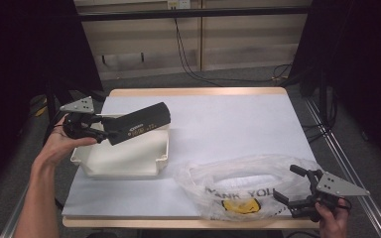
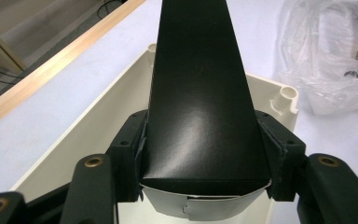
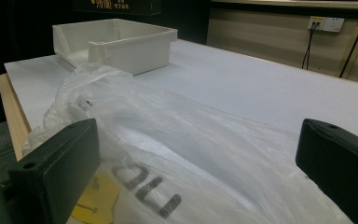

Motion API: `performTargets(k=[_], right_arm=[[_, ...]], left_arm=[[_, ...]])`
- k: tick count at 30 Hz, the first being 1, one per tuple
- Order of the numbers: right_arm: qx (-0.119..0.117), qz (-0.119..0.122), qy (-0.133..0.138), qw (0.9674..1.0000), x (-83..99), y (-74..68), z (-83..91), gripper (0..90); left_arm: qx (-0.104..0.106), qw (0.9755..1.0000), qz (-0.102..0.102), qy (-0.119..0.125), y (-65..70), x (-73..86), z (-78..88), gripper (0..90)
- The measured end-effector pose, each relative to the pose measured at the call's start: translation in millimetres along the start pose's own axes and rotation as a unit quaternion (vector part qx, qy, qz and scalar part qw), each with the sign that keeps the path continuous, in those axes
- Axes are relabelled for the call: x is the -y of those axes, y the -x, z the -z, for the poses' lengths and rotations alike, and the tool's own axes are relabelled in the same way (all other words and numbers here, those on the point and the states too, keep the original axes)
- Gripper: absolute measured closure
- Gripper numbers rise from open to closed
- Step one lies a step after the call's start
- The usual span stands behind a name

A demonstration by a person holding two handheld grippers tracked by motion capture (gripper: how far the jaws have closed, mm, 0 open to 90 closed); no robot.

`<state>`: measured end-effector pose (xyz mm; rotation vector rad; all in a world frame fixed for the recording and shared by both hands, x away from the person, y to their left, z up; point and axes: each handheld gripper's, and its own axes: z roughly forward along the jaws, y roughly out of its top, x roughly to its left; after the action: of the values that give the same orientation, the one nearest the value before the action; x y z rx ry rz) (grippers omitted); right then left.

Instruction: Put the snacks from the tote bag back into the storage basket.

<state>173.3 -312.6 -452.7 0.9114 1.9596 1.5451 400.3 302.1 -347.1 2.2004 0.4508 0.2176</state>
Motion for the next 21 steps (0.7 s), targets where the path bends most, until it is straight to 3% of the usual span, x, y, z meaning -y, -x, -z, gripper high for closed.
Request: performTargets(k=[12,21], right_arm=[[-0.004,0.002,-0.005,1.0,-0.1,-1.6,-1.3,0.0],[-0.004,0.004,-0.003,1.0,0.6,-0.5,-2.1,0.0]], left_arm=[[-0.014,0.9992,0.028,-0.023,-11.4,18.7,-7.1,43.1],[-0.012,0.9979,0.047,-0.043,-18.7,35.5,-16.7,43.1]])
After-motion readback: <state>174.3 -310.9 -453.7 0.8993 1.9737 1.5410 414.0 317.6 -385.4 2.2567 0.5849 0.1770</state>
